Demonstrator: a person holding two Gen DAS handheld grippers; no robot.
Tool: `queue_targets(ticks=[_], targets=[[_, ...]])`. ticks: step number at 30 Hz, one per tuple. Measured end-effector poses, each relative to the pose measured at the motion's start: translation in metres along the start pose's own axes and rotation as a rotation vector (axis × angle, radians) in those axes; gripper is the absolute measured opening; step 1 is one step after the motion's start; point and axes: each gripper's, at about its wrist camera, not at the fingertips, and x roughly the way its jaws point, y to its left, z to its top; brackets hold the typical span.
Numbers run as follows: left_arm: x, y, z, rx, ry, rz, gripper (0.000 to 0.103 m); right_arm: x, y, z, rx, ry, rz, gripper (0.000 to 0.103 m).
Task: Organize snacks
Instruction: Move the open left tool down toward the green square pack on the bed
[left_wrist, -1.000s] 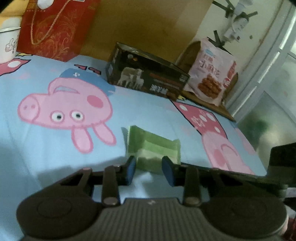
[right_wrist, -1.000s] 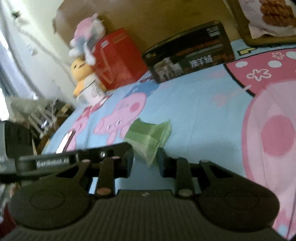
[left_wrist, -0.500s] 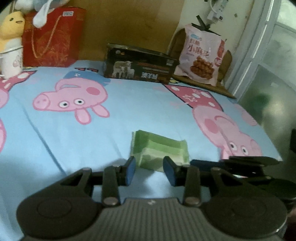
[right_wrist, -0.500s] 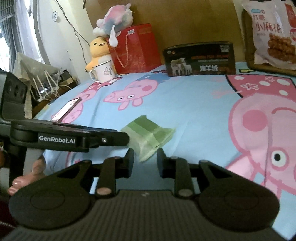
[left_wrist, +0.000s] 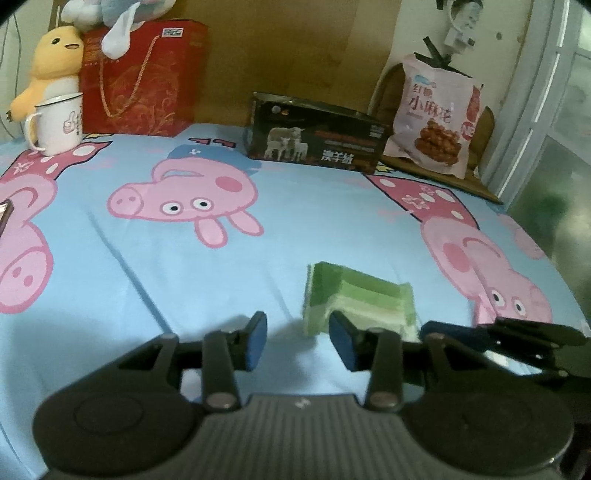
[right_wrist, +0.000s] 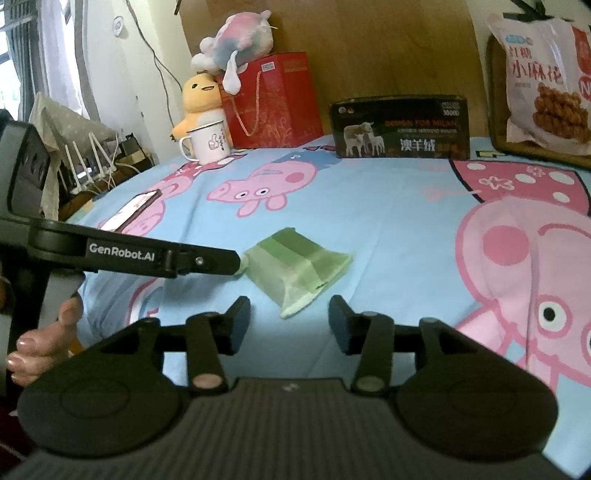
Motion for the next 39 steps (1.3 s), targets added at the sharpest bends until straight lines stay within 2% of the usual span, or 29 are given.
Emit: queue_targets(ticks=[4, 18, 24, 28, 39], targets=[[0.001, 0.001, 0.0, 0.001, 0.001, 0.02, 0.04, 0.003, 0.003, 0.0, -0.029, -0.006, -0.018, 0.054], [0.003, 0.006, -0.002, -0.005, -0.001, 0.052, 0.044, 0.01, 0.011, 0.001, -0.091, -0.018, -0.034, 0.055], [0.003, 0.006, -0.002, -0.001, -0.001, 0.054, 0.044, 0.008, 0.002, 0.005, -0.083, -0.049, -0.147, 0.054], [0.005, 0.006, -0.001, 0.006, -0.005, 0.063, 0.046, 0.001, -0.005, 0.005, -0.046, -0.064, -0.137, 0.054], [0.008, 0.005, -0.001, 0.028, -0.017, 0.079, 0.049, 0.007, 0.001, -0.001, -0.049, -0.051, -0.075, 0.055]])
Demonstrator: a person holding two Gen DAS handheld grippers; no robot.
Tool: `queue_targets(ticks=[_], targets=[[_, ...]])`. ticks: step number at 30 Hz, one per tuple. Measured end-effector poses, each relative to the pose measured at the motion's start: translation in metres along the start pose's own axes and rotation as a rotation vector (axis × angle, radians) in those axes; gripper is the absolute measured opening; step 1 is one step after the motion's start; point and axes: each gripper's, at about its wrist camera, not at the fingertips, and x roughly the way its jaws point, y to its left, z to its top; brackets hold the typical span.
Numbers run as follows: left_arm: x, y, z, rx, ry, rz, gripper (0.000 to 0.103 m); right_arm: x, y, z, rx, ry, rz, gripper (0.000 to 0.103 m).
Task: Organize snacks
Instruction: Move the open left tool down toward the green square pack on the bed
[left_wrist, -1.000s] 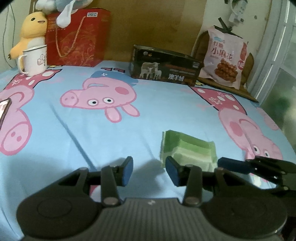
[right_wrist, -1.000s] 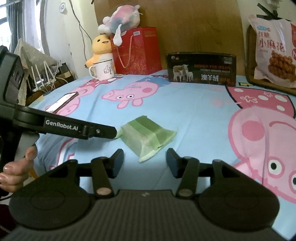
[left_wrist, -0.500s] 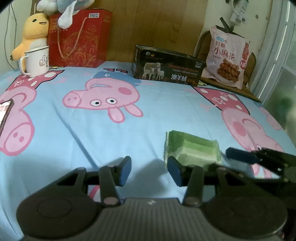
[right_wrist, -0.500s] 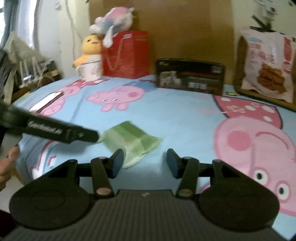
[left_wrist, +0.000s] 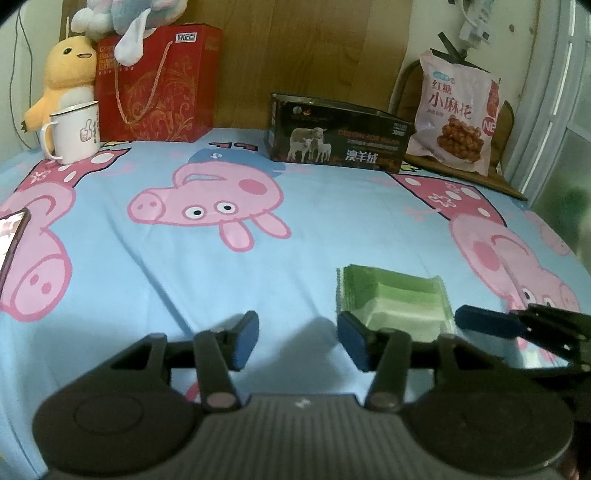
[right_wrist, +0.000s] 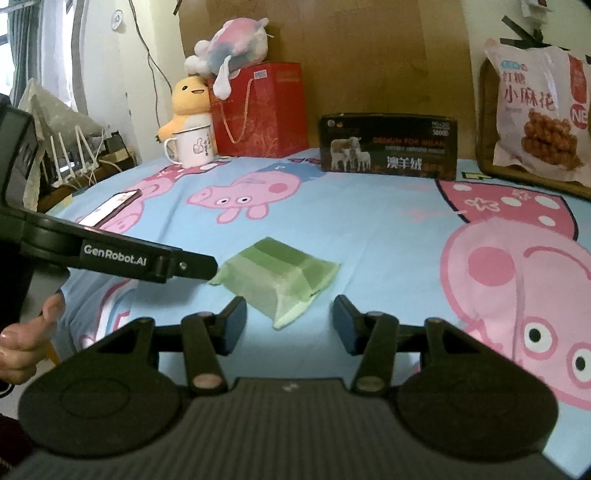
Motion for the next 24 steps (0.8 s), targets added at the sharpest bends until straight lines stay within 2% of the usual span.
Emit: queue_targets(ticks=[7, 19, 24], targets=[[0.0004, 0.0006, -0.0004, 0.005, -0.005, -0.004, 0.052, -0.002, -0.0014, -0.003, 0.028, -0.017, 0.01, 0.057], [-0.0004, 0.0026, -0.0017, -0.004, -0.014, -0.014, 0.052, -0.0051, -0.0032, -0.0059, 0.081, -0.036, 0.05, 0.078], [-0.0011, 0.0052, -0.0018, -0.015, -0.017, -0.019, 0.052, -0.0041, -0.0009, -0.0068, 0.072, -0.032, 0.076, 0.09]])
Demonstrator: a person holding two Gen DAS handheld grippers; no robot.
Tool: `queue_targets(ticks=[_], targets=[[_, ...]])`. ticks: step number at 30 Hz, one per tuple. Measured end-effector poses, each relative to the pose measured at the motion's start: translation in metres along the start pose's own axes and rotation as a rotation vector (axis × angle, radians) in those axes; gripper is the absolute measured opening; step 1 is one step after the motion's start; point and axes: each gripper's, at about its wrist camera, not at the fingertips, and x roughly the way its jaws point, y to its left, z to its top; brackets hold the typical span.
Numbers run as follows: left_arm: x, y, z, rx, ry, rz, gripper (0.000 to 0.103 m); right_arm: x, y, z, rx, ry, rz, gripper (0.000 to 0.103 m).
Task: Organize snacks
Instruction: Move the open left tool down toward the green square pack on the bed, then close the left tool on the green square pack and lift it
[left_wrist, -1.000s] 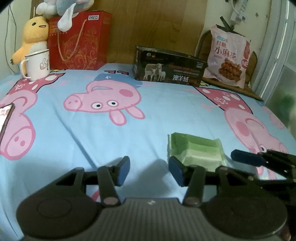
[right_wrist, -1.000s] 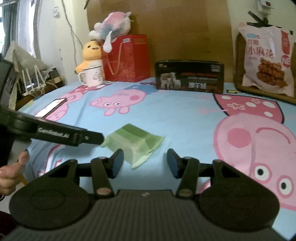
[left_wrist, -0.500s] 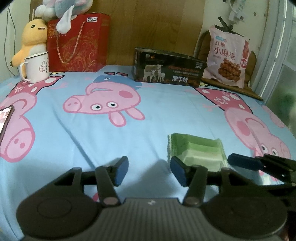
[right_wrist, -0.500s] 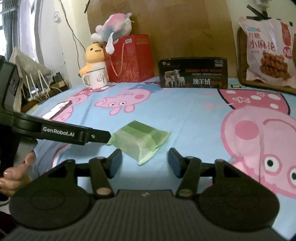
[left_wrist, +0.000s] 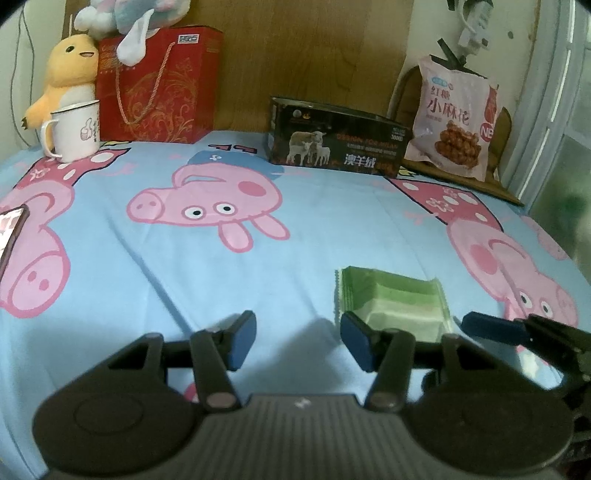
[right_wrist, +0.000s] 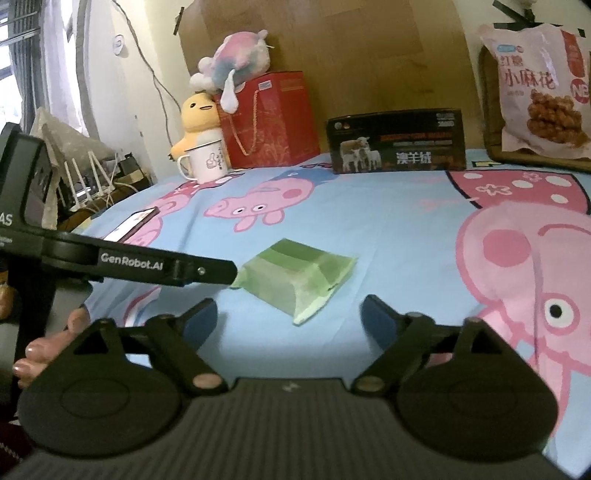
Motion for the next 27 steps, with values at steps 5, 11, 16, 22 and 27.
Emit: queue_targets(ticks=[5, 11, 16, 22, 27], targets=[[-0.001, 0.0, -0.001, -0.017, -0.009, 0.004, 0.052, 0.0, 0.005, -0.003, -0.03, 0.002, -0.003, 0.097], [-0.002, -0.002, -0.005, -0.037, -0.025, 0.023, 0.055, -0.004, 0.007, -0.01, -0.039, -0.027, -0.025, 0.098], [-0.006, -0.007, -0.012, -0.046, -0.04, 0.043, 0.067, -0.01, 0.005, -0.017, -0.036, -0.053, -0.011, 0.103], [-0.01, -0.009, -0.018, -0.045, -0.043, 0.033, 0.086, -0.01, 0.006, -0.014, -0.04, -0.058, -0.066, 0.103], [-0.011, -0.008, -0.021, -0.052, -0.03, 0.007, 0.103, -0.011, 0.001, -0.014, -0.024, -0.062, -0.085, 0.103]])
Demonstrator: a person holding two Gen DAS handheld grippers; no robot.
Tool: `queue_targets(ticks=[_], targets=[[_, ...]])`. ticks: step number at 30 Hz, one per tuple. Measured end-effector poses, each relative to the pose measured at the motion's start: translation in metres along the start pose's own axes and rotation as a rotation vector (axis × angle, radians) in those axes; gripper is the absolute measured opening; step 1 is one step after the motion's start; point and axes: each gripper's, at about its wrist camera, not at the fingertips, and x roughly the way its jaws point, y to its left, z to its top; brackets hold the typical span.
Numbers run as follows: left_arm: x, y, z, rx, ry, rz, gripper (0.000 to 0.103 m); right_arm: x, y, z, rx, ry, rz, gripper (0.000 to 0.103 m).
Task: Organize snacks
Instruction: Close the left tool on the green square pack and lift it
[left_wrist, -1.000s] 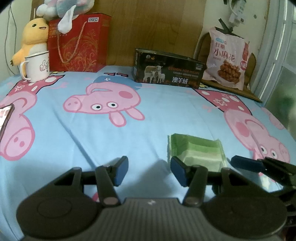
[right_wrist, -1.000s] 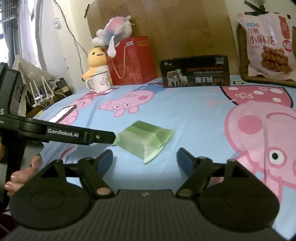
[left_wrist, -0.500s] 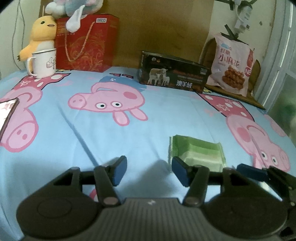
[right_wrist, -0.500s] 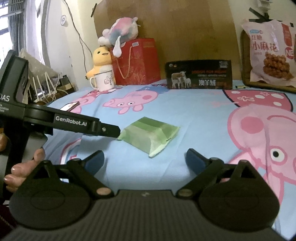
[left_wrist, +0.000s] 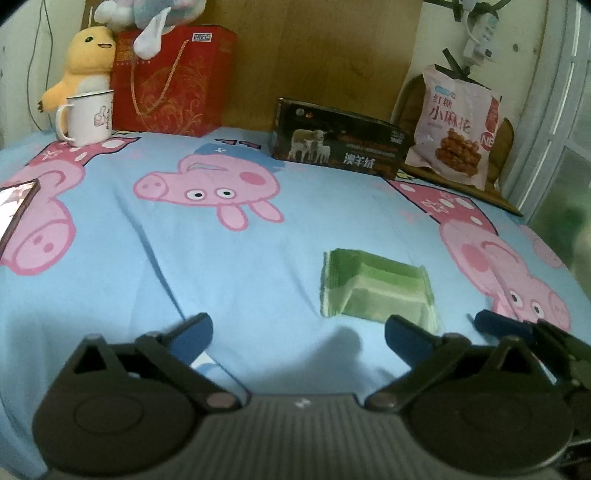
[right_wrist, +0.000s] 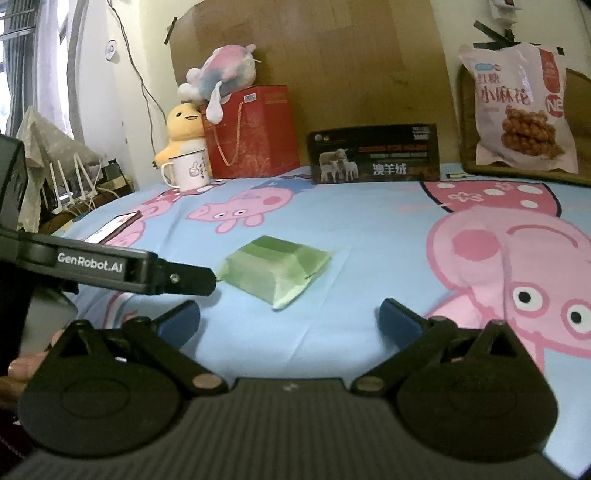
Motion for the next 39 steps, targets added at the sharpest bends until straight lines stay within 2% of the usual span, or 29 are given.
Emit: queue_targets(ticks=[11, 19, 23, 28, 39], targets=[[-0.001, 0.004, 0.0, -0.01, -0.001, -0.02, 0.103, 0.003, 0.005, -0.001, -0.053, 0.024, -0.013, 0.103], [-0.006, 0.022, -0.002, -0.111, -0.04, -0.1, 0.103, 0.005, 0.009, -0.001, -0.077, 0.036, -0.036, 0.103], [-0.005, 0.015, -0.001, -0.07, -0.028, -0.072, 0.103, 0.004, 0.008, -0.002, -0.068, 0.028, -0.032, 0.103], [-0.005, 0.015, -0.001, -0.073, -0.03, -0.075, 0.103, 0.002, 0.005, -0.004, -0.045, 0.004, -0.019, 0.103], [-0.004, 0.007, 0.003, -0.016, -0.008, -0.025, 0.103, 0.003, 0.01, -0.006, -0.098, 0.0, -0.03, 0.103]])
